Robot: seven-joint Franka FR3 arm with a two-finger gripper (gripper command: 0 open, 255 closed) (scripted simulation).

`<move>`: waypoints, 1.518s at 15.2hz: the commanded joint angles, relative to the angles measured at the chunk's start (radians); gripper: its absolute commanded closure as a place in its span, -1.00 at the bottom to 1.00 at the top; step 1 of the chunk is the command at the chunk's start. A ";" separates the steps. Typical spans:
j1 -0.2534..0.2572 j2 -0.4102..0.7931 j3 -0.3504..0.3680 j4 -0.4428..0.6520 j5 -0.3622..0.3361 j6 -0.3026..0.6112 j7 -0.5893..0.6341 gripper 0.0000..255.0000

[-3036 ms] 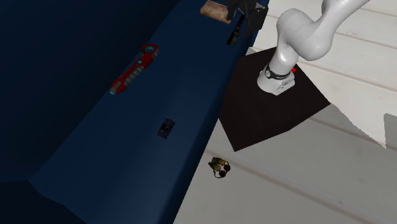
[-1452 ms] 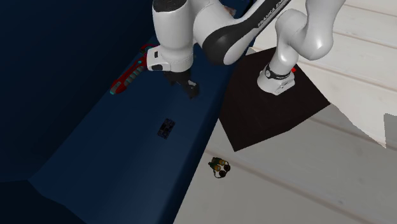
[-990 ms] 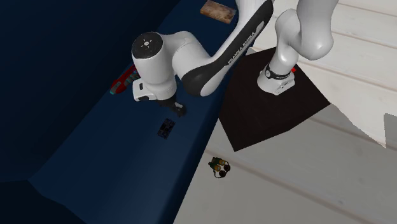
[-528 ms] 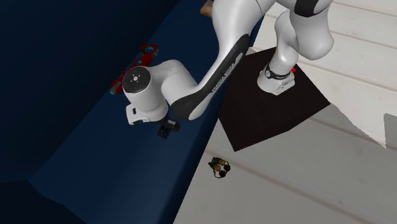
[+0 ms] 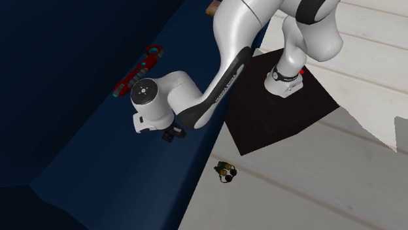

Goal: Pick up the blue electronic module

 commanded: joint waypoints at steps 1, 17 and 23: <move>0.000 0.002 0.000 0.000 0.000 0.003 0.001 1.00; -0.002 -0.048 0.003 0.020 0.005 -0.067 -0.006 1.00; -0.002 -0.087 0.005 0.045 0.009 -0.131 -0.011 1.00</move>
